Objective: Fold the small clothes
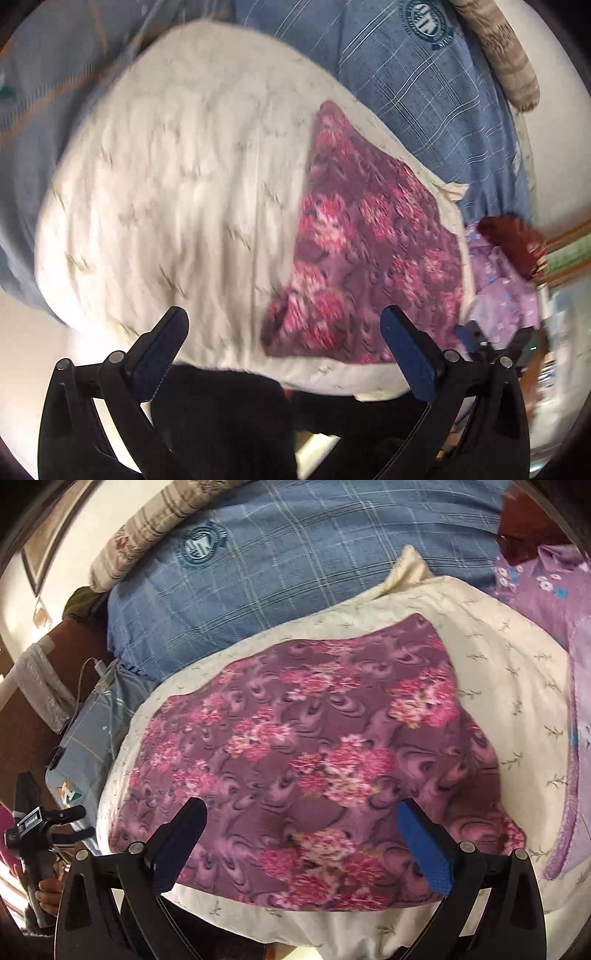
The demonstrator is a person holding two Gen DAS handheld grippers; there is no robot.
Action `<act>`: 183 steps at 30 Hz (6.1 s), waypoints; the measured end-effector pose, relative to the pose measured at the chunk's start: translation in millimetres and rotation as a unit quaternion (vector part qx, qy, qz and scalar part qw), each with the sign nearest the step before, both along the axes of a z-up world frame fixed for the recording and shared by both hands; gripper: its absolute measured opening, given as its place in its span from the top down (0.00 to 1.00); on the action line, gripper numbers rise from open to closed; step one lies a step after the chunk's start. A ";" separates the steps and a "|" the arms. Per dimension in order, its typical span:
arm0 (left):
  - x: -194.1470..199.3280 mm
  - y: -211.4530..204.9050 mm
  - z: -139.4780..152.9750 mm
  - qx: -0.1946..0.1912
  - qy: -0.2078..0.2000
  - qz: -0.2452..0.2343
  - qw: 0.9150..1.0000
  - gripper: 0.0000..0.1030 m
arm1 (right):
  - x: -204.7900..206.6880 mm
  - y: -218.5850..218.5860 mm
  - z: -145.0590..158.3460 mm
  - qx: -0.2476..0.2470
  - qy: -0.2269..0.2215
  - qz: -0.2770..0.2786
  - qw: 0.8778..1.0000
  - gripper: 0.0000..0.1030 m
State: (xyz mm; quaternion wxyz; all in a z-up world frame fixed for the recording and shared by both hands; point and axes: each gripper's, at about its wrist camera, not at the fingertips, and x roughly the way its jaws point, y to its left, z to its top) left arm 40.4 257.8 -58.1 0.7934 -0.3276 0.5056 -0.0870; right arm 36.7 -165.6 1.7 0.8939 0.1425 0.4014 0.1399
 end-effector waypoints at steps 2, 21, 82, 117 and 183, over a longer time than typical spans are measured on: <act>-5.6 -9.4 -9.7 -0.052 0.014 -0.001 0.999 0.00 | -2.1 9.0 1.1 -0.016 -0.005 0.010 1.000 0.01; 44.7 -50.6 -4.1 -0.096 0.001 -0.007 0.995 0.32 | -15.2 -39.6 -19.4 -0.020 0.031 -0.052 0.998 0.01; 157.4 -206.2 95.0 0.124 0.008 -0.102 0.987 0.33 | -24.4 -65.8 -38.3 0.096 -0.062 -0.042 0.993 0.01; 244.3 -293.5 31.5 0.278 0.139 -0.199 0.929 0.92 | 52.7 10.4 -24.9 0.085 -0.051 0.111 0.989 0.65; 167.9 -279.0 43.4 0.085 0.011 -0.122 0.989 0.27 | 150.1 -130.1 -7.7 0.042 0.009 0.013 0.999 0.77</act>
